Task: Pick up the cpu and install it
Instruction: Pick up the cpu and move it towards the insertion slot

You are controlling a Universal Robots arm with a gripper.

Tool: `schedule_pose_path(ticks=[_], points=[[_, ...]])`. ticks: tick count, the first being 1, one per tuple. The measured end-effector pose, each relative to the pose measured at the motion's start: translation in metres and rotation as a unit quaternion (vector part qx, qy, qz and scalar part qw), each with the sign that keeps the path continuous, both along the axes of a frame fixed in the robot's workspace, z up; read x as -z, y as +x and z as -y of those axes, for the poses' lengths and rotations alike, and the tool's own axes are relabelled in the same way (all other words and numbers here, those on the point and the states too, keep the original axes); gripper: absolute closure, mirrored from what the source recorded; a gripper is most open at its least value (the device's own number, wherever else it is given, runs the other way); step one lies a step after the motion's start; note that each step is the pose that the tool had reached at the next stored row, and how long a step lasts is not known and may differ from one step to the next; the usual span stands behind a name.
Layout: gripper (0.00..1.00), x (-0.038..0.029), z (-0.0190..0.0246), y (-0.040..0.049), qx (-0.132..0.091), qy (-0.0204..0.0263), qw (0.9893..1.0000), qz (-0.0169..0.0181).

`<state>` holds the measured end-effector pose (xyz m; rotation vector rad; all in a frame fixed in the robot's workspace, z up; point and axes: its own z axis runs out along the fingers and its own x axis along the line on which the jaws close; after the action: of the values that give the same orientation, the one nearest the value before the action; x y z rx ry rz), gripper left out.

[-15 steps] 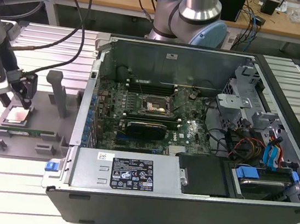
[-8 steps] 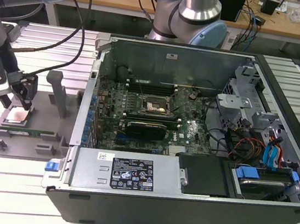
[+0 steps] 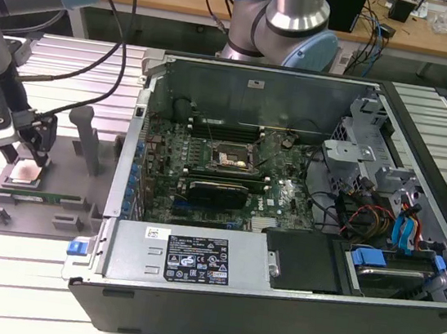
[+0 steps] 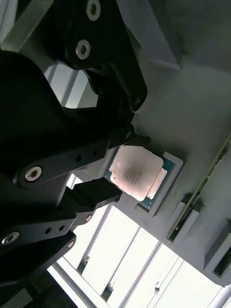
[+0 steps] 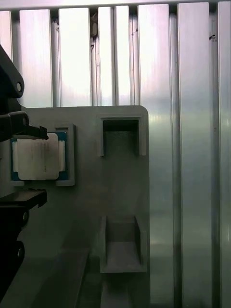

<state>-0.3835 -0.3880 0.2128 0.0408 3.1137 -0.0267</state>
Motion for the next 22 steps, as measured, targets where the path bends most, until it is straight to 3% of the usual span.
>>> schedule_pose_path(ticks=[7,8,12,14,17,18,19,20,22], points=[[0.45,0.0086,0.0001,-0.0002,0.000,0.0000,1.0000,0.0000],[0.45,0.0122,0.0072,-0.0039,-0.031,-0.0001,0.9995,0.0000],[0.45,0.0122,0.0073,-0.0039,-0.031,-0.0001,0.9995,0.0001],[0.32,0.0123,0.0072,-0.0039,-0.031,-0.0001,0.9995,0.0001],[0.32,0.0144,0.0073,-0.0042,-0.032,0.0003,0.9995,0.0001],[0.32,0.0161,0.0073,-0.0043,-0.031,0.0012,0.9995,0.0001],[0.32,0.0168,0.0073,-0.0042,-0.031,0.0082,0.9995,0.0003],[0.32,0.0178,0.0072,-0.0043,-0.031,0.0114,0.9994,0.0005],[0.32,0.0185,0.0085,-0.0047,-0.031,0.0115,0.9994,0.0004]])
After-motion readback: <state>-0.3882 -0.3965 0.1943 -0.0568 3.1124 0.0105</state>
